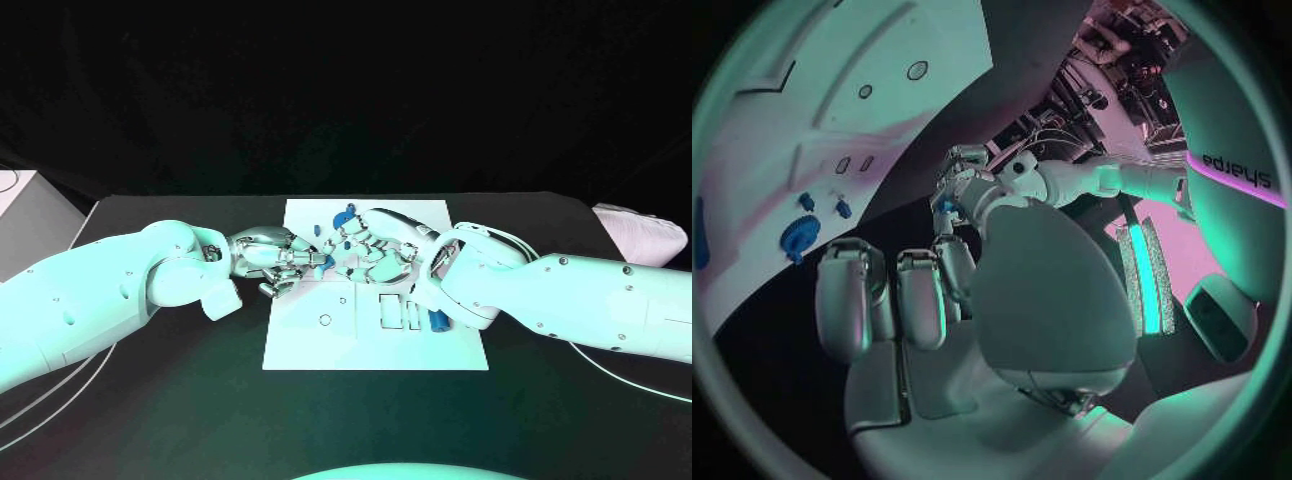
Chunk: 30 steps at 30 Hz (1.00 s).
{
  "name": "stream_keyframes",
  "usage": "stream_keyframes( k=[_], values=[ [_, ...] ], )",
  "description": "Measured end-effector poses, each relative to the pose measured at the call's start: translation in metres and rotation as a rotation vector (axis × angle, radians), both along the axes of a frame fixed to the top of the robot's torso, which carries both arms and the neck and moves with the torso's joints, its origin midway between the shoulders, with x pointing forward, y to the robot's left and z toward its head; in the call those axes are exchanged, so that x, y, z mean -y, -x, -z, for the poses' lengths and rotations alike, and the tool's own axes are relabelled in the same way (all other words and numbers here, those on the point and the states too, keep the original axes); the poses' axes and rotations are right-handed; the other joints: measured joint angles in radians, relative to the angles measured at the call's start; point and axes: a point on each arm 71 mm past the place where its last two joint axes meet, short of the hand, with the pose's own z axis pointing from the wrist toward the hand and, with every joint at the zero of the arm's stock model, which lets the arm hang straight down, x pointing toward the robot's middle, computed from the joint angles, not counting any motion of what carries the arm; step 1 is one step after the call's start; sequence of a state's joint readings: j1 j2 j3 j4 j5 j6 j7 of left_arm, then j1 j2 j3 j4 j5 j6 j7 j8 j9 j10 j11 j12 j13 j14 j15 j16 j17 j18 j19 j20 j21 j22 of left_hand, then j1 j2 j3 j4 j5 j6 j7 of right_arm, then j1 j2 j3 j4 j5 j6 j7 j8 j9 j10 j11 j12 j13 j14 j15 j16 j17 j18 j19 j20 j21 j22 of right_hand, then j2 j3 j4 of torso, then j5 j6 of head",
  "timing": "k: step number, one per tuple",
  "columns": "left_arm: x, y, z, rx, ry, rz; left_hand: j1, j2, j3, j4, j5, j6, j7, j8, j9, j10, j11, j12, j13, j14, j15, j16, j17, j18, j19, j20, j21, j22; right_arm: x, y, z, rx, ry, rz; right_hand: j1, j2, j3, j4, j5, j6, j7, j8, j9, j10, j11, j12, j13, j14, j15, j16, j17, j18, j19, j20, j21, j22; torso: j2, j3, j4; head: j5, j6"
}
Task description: Assemble the parts on the task board
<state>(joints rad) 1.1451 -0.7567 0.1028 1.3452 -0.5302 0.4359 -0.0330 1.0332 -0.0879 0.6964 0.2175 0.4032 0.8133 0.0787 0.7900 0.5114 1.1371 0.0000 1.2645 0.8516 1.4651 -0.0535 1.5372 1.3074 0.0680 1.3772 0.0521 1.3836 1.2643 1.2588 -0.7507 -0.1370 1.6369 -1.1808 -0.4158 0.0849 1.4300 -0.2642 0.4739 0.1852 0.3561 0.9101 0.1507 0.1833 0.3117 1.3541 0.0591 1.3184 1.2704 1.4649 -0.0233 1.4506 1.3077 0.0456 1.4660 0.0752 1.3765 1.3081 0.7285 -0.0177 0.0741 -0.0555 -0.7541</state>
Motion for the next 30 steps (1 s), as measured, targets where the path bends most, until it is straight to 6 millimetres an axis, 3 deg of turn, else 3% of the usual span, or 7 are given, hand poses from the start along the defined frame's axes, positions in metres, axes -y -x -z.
stream_keyframes(
  k=[7,8,9,30],
  values=[
    [-0.0012,-0.0010,0.0000,0.008,-0.001,-0.013,-0.011,0.000,-0.001,-0.001,0.000,0.004,-0.003,-0.006,0.001,0.004,-0.004,0.000,0.000,0.000,0.000,0.000,0.000,0.000,-0.004,-0.004,0.000,0.001,0.0016,-0.0003,0.0008,-0.005,0.004,0.003,-0.002,0.002,0.000,0.000,0.000,0.010,-0.002,0.000,0.000,0.000,0.000,0.004,0.003,0.000,0.000,0.000,0.000,0.000,0.000,0.000,0.004,0.000,0.000,0.0001,-0.0003,0.000,-0.001],
    [-0.0013,-0.0012,0.0000,0.009,-0.001,-0.016,-0.014,-0.003,0.042,-0.044,-0.003,0.004,-0.003,-0.006,0.002,0.004,-0.003,0.000,0.000,0.000,0.000,0.000,0.000,0.000,-0.004,-0.004,0.000,0.001,0.0018,-0.0004,0.0008,-0.005,0.004,0.004,-0.002,0.002,0.002,-0.002,0.000,0.012,-0.001,-0.001,0.000,0.000,0.000,0.004,0.003,0.000,0.000,0.000,0.000,0.000,0.000,0.000,0.004,0.000,0.000,0.0002,-0.0003,0.000,-0.001],
    [-0.0015,-0.0014,0.0001,0.010,-0.001,-0.018,-0.015,-0.004,0.048,-0.051,-0.005,0.004,-0.003,-0.006,0.002,0.004,-0.003,0.000,0.000,0.000,0.000,0.000,0.000,0.000,-0.004,-0.004,0.000,0.001,0.0020,-0.0004,0.0009,-0.005,0.004,0.004,-0.004,0.004,0.003,-0.003,0.000,0.012,-0.001,-0.002,0.000,0.000,0.000,0.004,0.003,0.000,0.000,0.000,0.000,0.000,0.000,0.000,0.004,0.000,0.000,0.0003,-0.0003,0.000,-0.001],
    [-0.0021,-0.0046,0.0007,0.030,-0.011,-0.055,-0.019,0.005,0.048,-0.051,-0.003,0.006,-0.002,-0.019,0.003,0.013,-0.002,0.005,0.011,0.000,-0.007,0.004,0.000,0.000,0.000,-0.007,0.000,0.003,0.0039,-0.0013,0.0028,-0.016,0.013,0.015,-0.010,0.002,0.003,-0.003,0.000,0.023,-0.005,0.003,0.004,0.004,-0.004,0.008,0.007,0.000,0.000,0.004,0.000,0.000,0.000,0.000,0.008,0.000,0.000,-0.0009,-0.0001,-0.002,-0.003]
  ],
)
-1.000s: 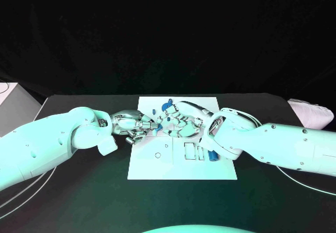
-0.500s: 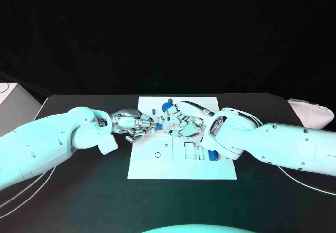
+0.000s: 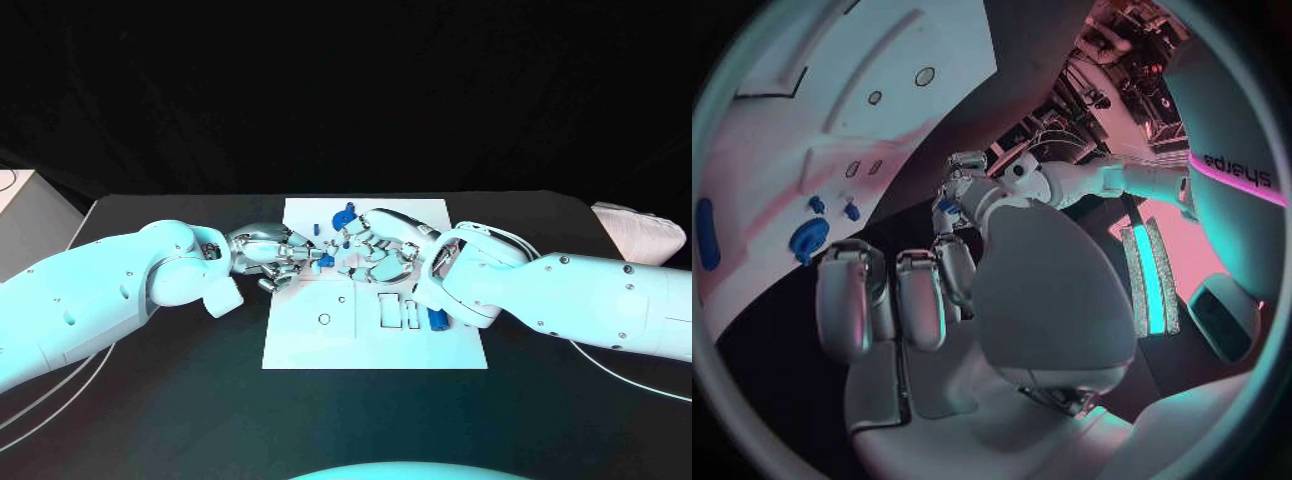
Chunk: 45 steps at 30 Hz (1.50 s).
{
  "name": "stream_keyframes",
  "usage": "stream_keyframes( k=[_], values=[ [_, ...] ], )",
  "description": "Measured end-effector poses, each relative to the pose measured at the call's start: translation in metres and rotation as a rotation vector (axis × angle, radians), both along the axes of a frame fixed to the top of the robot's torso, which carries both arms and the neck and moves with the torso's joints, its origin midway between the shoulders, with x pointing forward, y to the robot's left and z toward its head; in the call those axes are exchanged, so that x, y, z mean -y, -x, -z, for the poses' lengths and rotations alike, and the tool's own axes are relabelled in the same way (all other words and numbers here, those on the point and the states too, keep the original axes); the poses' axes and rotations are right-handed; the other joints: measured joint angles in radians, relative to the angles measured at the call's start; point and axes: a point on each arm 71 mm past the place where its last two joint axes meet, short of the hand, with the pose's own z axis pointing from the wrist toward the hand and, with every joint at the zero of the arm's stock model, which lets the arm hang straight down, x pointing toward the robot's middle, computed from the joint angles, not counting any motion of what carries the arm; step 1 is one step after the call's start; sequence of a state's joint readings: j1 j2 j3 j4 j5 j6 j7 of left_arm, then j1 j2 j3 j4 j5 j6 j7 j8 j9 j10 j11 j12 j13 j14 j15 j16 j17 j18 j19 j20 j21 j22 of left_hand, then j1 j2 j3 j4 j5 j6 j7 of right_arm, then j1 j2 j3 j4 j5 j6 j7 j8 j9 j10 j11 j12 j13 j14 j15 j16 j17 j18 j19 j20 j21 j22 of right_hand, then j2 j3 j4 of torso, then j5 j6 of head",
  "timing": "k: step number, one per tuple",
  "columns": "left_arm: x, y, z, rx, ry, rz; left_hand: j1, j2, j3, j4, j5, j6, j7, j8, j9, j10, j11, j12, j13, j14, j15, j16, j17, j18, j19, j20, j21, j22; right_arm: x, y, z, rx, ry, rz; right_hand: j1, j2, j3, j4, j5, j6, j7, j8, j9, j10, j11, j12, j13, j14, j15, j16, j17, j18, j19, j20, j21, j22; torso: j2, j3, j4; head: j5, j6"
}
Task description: Assemble the parts on the task board
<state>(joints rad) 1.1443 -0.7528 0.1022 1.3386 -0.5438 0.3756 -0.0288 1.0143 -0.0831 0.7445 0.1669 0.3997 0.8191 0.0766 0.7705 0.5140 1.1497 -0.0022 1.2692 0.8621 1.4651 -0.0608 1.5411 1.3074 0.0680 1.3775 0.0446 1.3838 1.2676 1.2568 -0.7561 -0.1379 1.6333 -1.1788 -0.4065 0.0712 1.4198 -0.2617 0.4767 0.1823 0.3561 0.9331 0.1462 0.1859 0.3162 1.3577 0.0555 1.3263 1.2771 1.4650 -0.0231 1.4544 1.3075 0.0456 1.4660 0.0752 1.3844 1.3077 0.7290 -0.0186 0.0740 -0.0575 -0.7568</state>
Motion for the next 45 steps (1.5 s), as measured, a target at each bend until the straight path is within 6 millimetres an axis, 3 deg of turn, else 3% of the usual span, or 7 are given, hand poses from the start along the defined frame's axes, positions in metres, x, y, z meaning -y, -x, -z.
stream_keyframes(
  k=[7,11,16,28,38,45],
  values=[
    [0.001,0.000,0.000,0.001,-0.001,0.001,0.000,0.000,-0.005,-0.005,0.000,0.013,-0.005,-0.010,0.005,0.016,-0.005,0.003,0.012,0.000,0.000,0.004,0.000,0.000,0.000,0.000,0.001,0.003,0.001,-0.002,0.001,0.006,-0.003,0.013,-0.011,-0.003,0.000,-0.006,-0.006,-0.005,0.005,-0.009,-0.007,-0.006,0.006,-0.011,-0.013,0.000,0.000,0.000,0.000,0.000,0.000,0.000,-0.008,0.000,0.000,0.0007,0.0003,0.001,-0.001],
    [0.003,0.000,-0.001,0.006,-0.008,0.004,-0.004,0.004,-0.012,-0.012,0.042,0.030,-0.007,-0.024,0.017,0.034,0.002,0.017,0.037,0.002,-0.002,0.016,0.000,0.000,0.011,-0.011,0.014,0.020,0.006,-0.006,0.002,0.016,-0.006,0.042,-0.017,-0.006,0.000,-0.006,-0.010,-0.011,0.011,-0.012,-0.008,-0.007,0.007,-0.012,-0.017,0.000,0.000,0.000,0.000,0.000,0.000,0.000,-0.012,0.000,-0.001,0.0013,0.0001,0.002,-0.001],
    [0.003,-0.001,0.001,0.016,-0.040,-0.004,-0.024,0.003,-0.021,-0.021,0.108,0.047,-0.015,-0.039,0.034,0.063,-0.010,0.024,0.061,0.000,-0.007,0.023,0.000,0.000,0.024,-0.013,0.026,0.039,0.018,-0.014,0.002,0.029,-0.012,0.101,-0.017,-0.007,0.000,-0.006,-0.011,-0.012,0.012,-0.012,-0.009,-0.011,0.011,-0.012,-0.017,0.000,0.000,0.000,0.000,0.000,0.000,0.000,-0.012,0.000,-0.001,0.0018,-0.0002,0.004,-0.001],
    [0.009,-0.008,0.008,0.021,-0.181,-0.054,-0.048,-0.005,-0.028,-0.028,0.177,0.072,-0.017,-0.052,0.060,0.099,-0.019,0.035,0.085,0.002,-0.013,0.024,0.000,0.000,0.043,-0.018,0.044,0.041,0.061,-0.037,-0.001,0.058,-0.026,0.255,-0.017,-0.007,-0.006,-0.011,-0.011,-0.016,0.009,-0.016,-0.011,-0.014,0.007,-0.016,-0.021,0.000,0.000,0.000,0.000,0.000,0.000,0.000,-0.012,0.000,-0.001,0.0023,-0.0012,0.004,0.000],
    [0.029,-0.020,0.005,0.059,-0.361,-0.089,-0.052,-0.010,-0.030,-0.030,0.195,0.077,-0.019,-0.054,0.067,0.105,-0.019,0.035,0.093,0.002,-0.013,0.024,0.000,0.000,0.043,-0.018,0.044,0.041,0.108,-0.060,-0.022,0.111,-0.053,0.404,-0.017,-0.007,-0.003,-0.014,-0.011,-0.019,0.011,-0.016,-0.011,-0.014,0.007,-0.016,-0.021,0.000,0.000,0.000,0.000,0.000,0.000,0.000,-0.012,0.000,-0.001,0.0030,-0.0016,0.008,0.004],
    [0.043,-0.030,-0.001,0.129,-0.472,-0.112,-0.058,-0.015,-0.030,-0.030,0.197,0.079,-0.021,-0.054,0.068,0.113,-0.019,0.035,0.095,0.002,-0.013,0.024,0.000,0.000,0.043,-0.018,0.044,0.040,0.128,-0.067,-0.037,0.145,-0.069,0.460,-0.017,-0.007,-0.003,-0.014,-0.011,-0.019,0.011,-0.016,-0.011,-0.014,0.007,-0.016,-0.020,0.000,0.000,0.000,0.000,0.000,0.000,0.000,-0.012,0.000,-0.002,0.0054,-0.0025,0.012,0.009]
  ],
)
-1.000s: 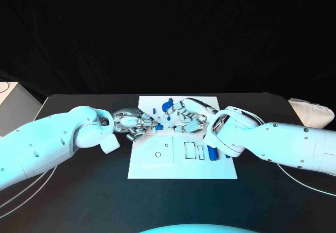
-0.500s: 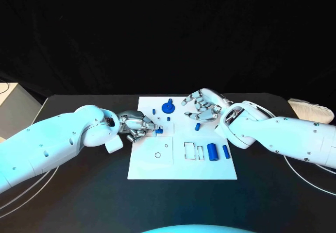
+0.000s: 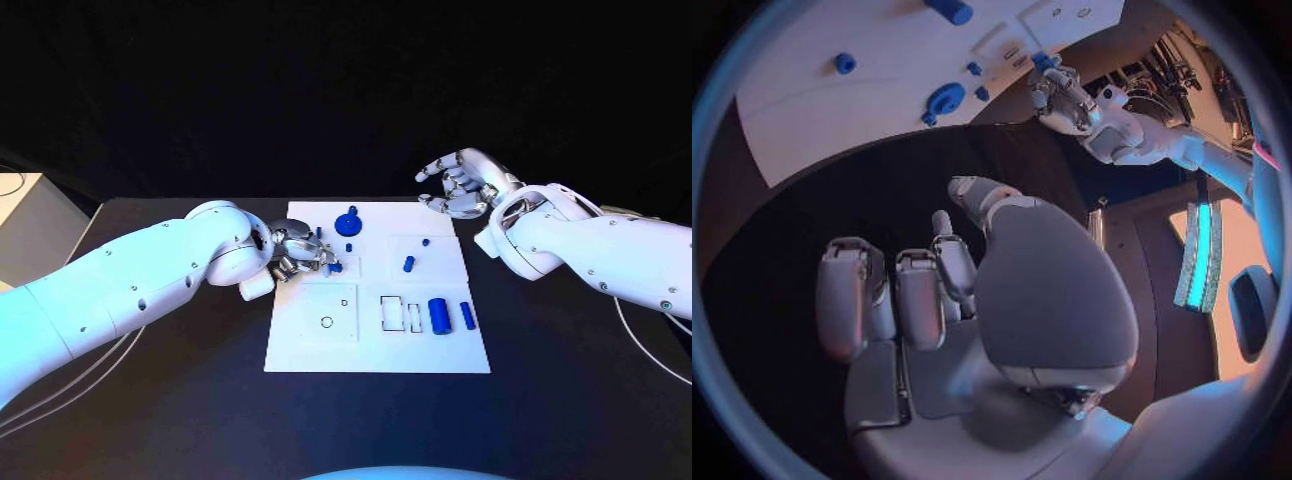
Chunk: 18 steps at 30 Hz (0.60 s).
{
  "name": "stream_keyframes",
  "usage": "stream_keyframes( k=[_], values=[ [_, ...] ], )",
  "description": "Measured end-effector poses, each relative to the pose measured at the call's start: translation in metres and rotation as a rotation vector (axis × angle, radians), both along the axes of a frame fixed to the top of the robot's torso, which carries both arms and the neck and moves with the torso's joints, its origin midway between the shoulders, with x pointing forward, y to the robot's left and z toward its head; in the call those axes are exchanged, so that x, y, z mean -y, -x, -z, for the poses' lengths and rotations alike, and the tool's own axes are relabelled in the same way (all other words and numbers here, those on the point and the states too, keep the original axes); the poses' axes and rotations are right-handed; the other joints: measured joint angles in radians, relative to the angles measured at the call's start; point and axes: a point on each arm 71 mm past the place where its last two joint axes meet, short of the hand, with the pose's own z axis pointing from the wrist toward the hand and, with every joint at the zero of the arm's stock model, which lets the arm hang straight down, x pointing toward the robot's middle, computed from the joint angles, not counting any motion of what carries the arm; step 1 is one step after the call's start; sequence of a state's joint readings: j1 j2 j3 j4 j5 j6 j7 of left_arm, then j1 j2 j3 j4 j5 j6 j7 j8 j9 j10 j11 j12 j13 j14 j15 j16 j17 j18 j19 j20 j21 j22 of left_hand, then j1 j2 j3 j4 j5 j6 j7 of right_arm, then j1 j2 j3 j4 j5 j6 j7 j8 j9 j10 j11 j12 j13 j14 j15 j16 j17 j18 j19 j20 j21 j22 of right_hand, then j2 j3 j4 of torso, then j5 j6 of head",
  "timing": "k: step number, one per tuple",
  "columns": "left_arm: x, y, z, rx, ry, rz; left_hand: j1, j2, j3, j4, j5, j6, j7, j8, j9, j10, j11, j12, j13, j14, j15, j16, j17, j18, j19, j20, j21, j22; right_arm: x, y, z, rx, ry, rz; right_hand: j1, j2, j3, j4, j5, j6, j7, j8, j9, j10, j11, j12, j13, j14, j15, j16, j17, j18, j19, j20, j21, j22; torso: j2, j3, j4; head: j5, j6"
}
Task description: Assemble the parts on the task board
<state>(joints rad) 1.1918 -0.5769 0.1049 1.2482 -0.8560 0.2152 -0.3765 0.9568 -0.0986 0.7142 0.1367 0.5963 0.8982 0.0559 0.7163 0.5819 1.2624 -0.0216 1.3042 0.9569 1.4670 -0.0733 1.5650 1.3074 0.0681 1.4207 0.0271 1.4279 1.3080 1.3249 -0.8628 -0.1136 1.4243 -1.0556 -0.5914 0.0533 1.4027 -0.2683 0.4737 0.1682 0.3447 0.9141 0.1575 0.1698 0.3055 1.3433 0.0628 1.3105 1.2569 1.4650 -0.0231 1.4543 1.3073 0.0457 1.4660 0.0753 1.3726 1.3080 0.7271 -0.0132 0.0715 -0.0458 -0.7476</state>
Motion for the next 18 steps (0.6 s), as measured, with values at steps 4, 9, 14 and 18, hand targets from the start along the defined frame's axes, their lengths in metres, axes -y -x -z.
stream_keyframes(
  k=[4,9,14,18],
  values=[
    [0.004,-0.003,-0.001,0.049,-0.068,-0.005,-0.003,-0.003,0.000,0.000,0.000,0.001,0.001,0.000,0.001,0.000,0.000,0.000,0.000,0.000,0.000,0.000,0.000,0.000,0.000,0.000,0.000,0.000,0.006,-0.002,-0.006,0.014,-0.005,0.017,0.000,0.000,0.000,0.000,0.000,0.000,0.000,0.000,0.000,0.000,0.000,0.000,0.000,0.000,0.000,0.000,0.000,0.000,0.000,0.000,0.000,0.000,0.000,0.0011,-0.0011,0.002,0.002],
    [0.010,-0.007,-0.006,0.107,-0.130,-0.004,-0.004,-0.004,0.000,0.000,0.001,0.001,0.001,0.000,0.001,0.000,0.000,0.000,-0.001,0.000,0.000,0.000,0.000,0.000,0.000,0.000,0.000,0.000,0.010,-0.004,-0.009,0.022,-0.007,0.029,0.000,0.000,0.000,0.000,0.000,0.000,0.000,0.000,0.000,0.000,0.000,0.000,0.000,0.000,0.000,0.000,0.000,0.000,0.000,0.000,0.000,0.000,0.000,0.0024,-0.0008,0.002,0.003],
    [0.016,-0.009,-0.010,0.159,-0.190,-0.001,-0.004,-0.004,0.000,0.000,0.004,0.001,0.001,0.000,0.001,0.000,0.000,0.000,-0.001,0.000,0.000,0.000,0.000,0.000,0.000,0.000,0.000,0.000,0.011,-0.004,-0.010,0.026,-0.009,0.033,0.000,0.000,-0.003,-0.003,0.004,0.000,0.000,0.000,0.000,0.000,0.000,0.000,0.000,0.000,0.000,0.000,0.000,0.000,0.000,0.000,0.000,0.000,0.000,0.0017,-0.0006,0.001,0.003],
    [0.018,-0.010,-0.012,0.189,-0.231,0.000,-0.003,-0.004,0.000,0.000,0.004,0.002,0.001,0.000,0.002,0.000,0.000,0.000,-0.001,0.000,0.000,0.000,0.000,0.000,0.000,0.000,0.000,0.000,0.012,-0.004,-0.010,0.026,-0.010,0.033,0.000,0.000,-0.003,-0.003,0.004,0.000,0.000,0.000,0.000,0.000,0.000,0.000,0.001,0.000,0.000,0.000,0.000,0.000,0.000,0.000,0.000,0.000,0.000,0.0002,-0.0001,0.000,0.002]
  ],
)
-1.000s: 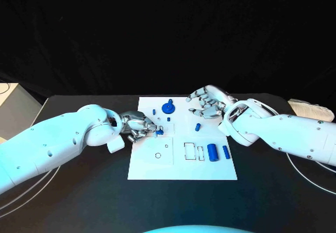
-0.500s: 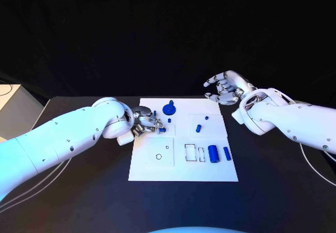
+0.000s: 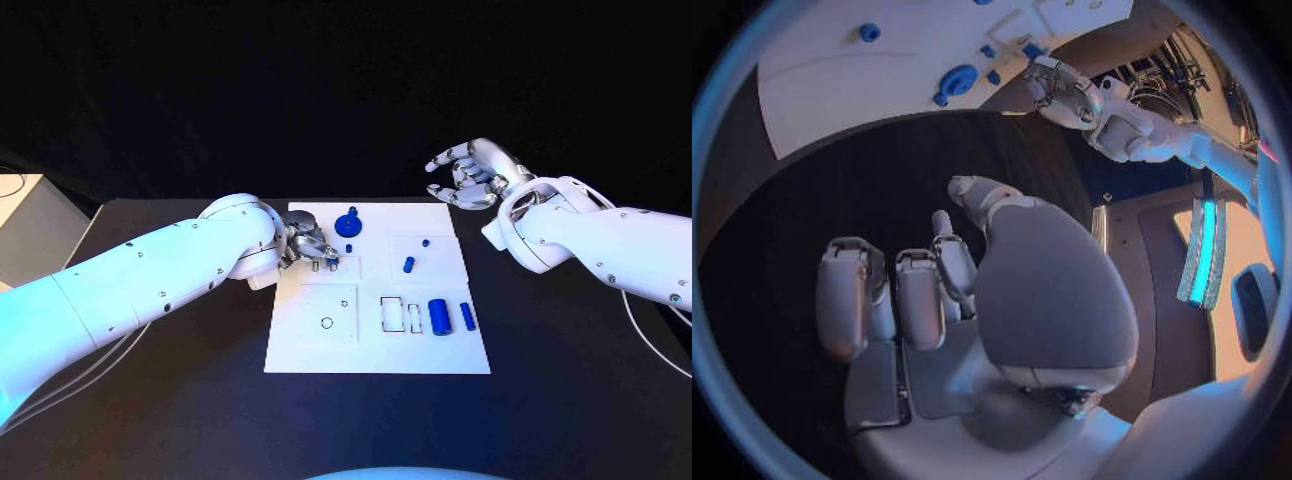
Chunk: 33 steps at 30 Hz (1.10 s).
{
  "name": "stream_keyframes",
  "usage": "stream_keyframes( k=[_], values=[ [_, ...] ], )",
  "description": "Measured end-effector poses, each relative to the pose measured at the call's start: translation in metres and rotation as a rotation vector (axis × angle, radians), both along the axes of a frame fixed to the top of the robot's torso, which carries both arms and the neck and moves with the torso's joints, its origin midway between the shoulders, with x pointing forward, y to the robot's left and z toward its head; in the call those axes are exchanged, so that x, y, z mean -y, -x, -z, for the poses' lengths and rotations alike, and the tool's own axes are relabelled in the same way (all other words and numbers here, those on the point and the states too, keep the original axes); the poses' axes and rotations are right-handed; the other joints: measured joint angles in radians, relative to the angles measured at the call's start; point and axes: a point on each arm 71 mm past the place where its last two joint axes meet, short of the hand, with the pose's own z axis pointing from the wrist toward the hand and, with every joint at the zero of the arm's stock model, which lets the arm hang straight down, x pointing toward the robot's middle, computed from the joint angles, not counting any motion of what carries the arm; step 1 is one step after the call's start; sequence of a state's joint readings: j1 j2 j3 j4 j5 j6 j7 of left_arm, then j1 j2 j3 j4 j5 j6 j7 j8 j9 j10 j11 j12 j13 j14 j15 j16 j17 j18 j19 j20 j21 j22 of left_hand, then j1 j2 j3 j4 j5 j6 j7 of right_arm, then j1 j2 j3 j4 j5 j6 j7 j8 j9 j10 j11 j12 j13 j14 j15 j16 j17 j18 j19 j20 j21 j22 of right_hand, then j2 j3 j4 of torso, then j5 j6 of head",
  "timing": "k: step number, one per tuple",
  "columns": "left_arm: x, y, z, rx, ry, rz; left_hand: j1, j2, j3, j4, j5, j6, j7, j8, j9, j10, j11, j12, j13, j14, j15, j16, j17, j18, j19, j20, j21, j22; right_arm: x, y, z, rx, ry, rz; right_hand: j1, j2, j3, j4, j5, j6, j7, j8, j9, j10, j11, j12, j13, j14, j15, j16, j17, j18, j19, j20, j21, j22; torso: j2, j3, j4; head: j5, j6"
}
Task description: Assemble the parts on the task board
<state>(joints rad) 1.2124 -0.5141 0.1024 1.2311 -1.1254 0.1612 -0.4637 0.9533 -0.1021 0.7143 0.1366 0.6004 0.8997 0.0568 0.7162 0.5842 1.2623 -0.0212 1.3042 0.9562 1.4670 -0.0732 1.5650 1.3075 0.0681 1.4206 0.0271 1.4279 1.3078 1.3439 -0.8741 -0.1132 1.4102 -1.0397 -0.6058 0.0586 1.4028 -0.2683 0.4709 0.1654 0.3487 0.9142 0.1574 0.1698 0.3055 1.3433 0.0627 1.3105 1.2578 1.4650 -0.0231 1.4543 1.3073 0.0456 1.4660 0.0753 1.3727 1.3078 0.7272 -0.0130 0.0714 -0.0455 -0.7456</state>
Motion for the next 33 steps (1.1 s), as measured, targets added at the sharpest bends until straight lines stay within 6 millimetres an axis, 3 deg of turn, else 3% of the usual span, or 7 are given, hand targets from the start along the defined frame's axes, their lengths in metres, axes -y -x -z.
stream_keyframes(
  k=[12,33],
  values=[
    [0.0002,-0.0026,-0.0013,0.025,-0.066,0.001,0.002,0.002,-0.003,-0.003,0.000,0.000,0.000,-0.002,0.001,0.000,0.000,0.000,0.002,0.000,0.000,0.000,0.000,0.000,0.000,0.000,0.000,0.000,0.0006,-0.0006,-0.0001,0.000,0.000,0.002,0.000,0.000,0.003,-0.003,0.000,0.000,0.000,0.000,0.000,0.000,0.000,0.000,0.000,0.000,0.000,0.000,0.000,0.000,0.000,0.000,0.000,0.000,0.001,-0.0018,0.0006,-0.002,-0.005],
    [0.0048,-0.0038,0.0011,0.006,-0.099,0.020,0.003,0.003,-0.003,-0.003,0.003,0.004,-0.003,-0.002,0.003,0.005,-0.002,0.000,0.003,0.000,0.000,-0.001,0.000,0.000,0.000,0.000,0.000,0.000,-0.0021,-0.0012,0.0000,-0.002,-0.001,-0.003,0.000,0.000,0.003,-0.003,0.000,0.001,-0.001,0.000,0.000,0.000,0.000,0.000,0.000,0.000,0.000,0.000,0.001,0.000,0.000,0.000,0.000,0.000,0.001,-0.0014,0.0003,0.000,-0.012]
  ],
)
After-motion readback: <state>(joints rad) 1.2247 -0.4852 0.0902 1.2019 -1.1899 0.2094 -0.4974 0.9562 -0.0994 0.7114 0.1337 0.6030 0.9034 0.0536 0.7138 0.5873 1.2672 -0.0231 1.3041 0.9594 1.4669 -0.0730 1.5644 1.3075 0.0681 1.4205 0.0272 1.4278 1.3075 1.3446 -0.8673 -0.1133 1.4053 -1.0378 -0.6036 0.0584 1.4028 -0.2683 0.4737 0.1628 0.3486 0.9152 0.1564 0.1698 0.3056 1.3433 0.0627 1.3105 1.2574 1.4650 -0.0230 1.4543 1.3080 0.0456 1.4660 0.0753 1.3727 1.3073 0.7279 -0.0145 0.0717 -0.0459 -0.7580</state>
